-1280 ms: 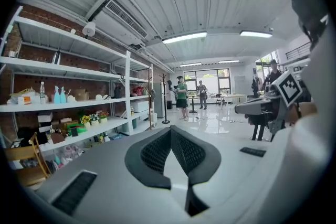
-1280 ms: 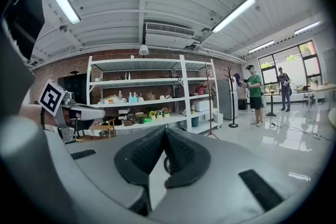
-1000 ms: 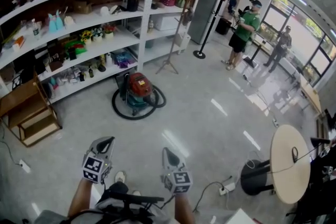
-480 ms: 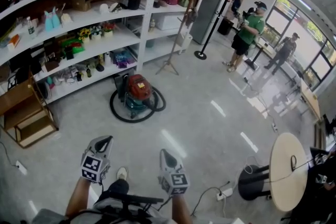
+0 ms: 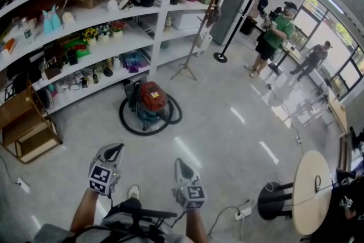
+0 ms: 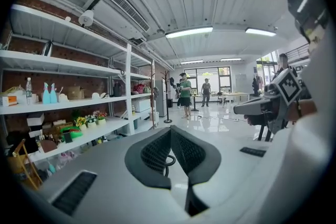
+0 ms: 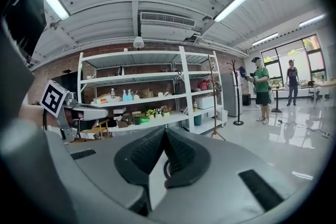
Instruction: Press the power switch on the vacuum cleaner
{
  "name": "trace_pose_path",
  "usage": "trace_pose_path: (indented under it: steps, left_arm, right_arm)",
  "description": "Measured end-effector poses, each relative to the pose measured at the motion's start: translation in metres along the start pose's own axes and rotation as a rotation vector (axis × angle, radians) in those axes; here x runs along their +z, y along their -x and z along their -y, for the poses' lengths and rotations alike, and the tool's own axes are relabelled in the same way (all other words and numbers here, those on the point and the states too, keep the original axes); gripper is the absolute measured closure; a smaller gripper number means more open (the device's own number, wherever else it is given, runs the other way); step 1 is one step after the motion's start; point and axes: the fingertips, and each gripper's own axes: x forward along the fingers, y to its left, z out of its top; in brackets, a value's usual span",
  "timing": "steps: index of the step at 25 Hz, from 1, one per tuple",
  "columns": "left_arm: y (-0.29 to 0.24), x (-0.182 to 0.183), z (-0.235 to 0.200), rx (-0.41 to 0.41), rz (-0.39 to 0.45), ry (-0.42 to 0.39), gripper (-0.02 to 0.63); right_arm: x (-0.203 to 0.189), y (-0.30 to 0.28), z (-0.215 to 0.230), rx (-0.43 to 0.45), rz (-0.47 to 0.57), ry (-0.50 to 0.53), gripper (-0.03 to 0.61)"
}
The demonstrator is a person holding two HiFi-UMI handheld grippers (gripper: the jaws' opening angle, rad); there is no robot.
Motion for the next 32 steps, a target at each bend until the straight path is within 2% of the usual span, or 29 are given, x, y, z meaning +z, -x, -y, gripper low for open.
trace_pose_path:
  steps: [19, 32]
  left_arm:
    - [-0.077, -0.001, -0.095, -0.025, -0.016, 0.025, 0.606]
    - [-0.110, 0.006, -0.136, 0.006, -0.013, 0.026, 0.606]
  right_arm:
    - [0.029, -0.117, 0.003, -0.041, 0.009, 0.004, 0.566]
    - [0.044, -0.171, 0.011, -0.013, 0.007, -0.012, 0.566]
